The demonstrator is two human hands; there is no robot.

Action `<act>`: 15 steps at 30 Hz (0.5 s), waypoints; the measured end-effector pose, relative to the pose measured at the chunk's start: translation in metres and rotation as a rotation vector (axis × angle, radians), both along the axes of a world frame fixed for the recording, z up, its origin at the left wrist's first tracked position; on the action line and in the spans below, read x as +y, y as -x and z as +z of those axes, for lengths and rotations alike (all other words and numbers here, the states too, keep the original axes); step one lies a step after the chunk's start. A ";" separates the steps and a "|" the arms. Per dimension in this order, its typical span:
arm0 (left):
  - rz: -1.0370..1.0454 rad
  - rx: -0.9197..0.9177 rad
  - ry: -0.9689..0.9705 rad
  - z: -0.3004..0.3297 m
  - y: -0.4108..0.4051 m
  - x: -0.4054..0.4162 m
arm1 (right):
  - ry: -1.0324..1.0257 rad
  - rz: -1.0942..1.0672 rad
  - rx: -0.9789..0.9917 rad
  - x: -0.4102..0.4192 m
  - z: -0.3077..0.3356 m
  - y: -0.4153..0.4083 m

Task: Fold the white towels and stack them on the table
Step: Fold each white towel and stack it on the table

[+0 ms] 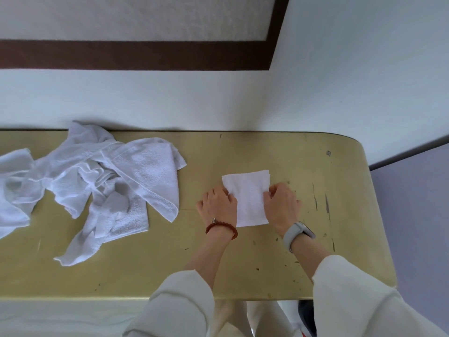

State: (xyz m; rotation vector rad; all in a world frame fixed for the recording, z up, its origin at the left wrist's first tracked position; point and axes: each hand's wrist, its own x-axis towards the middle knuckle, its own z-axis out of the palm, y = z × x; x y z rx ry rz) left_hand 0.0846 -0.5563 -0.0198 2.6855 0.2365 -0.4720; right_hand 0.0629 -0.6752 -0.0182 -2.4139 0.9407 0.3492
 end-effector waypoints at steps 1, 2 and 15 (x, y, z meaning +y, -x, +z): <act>0.025 -0.013 0.073 0.003 0.003 0.002 | -0.054 -0.020 -0.033 0.000 0.001 0.003; 0.065 -0.024 0.154 0.006 0.006 0.005 | -0.111 -0.042 -0.051 0.000 0.003 0.005; 0.530 -0.119 0.591 0.086 0.101 0.074 | -0.531 0.309 -0.408 0.034 0.077 0.068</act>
